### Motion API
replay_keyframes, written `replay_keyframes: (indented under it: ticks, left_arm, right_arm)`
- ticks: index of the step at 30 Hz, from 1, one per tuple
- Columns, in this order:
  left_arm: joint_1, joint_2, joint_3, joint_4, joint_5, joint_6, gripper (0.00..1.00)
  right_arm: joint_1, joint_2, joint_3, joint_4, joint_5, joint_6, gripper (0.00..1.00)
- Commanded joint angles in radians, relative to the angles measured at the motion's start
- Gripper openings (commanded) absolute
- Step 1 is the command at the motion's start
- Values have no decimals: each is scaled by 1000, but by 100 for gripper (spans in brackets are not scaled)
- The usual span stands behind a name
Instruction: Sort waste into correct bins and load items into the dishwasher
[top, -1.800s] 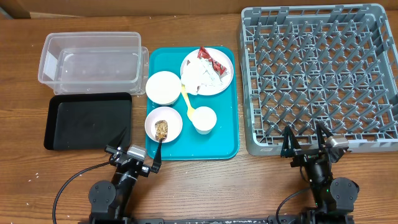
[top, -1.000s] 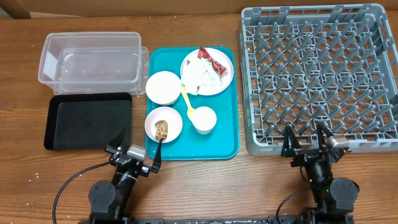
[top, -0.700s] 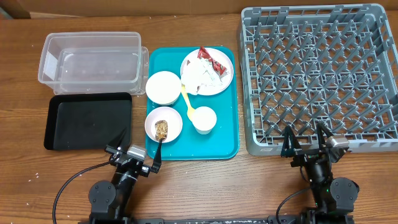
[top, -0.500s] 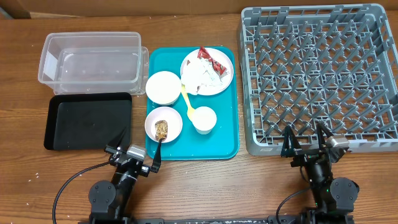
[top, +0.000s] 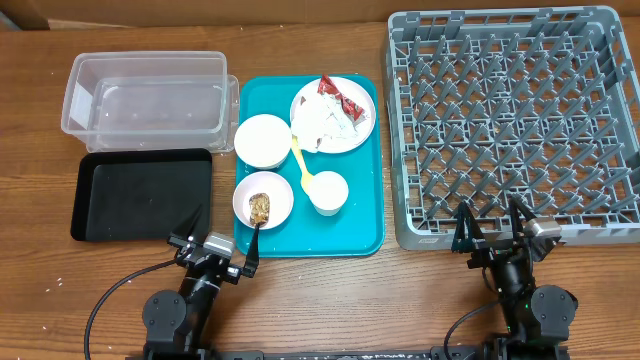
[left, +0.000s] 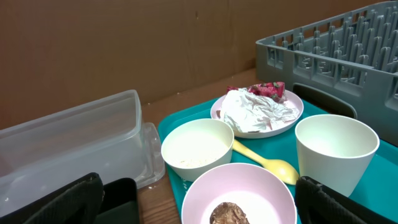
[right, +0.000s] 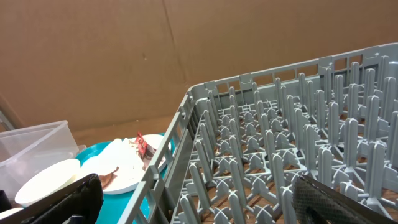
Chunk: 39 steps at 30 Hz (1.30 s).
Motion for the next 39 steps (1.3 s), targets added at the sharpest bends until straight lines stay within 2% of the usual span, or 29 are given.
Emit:
replay_keyframes:
  ticks: [1,20,26,33,39]
  left_arm:
    - [10,-11,-8,7,-15,-10,100]
    - [10,-11,-8,5,-19,-10,100]
    - [10,-11,3,53,-34,-30,100]
    - [10,3,130,24,-62,-63,100]
    - [10,161,284,17,-69,-62,100]
  right_arm:
    - [-1,-8,-11,3,9,-2,100]
    - [-1,-8,-10,17,16,-4,100]
    - [-1,-8,-5,41,16,-5,100]
    - [-1,-8,84,40,-21,-5,100]
    - [-1,5,236,-16,-21,-92,100]
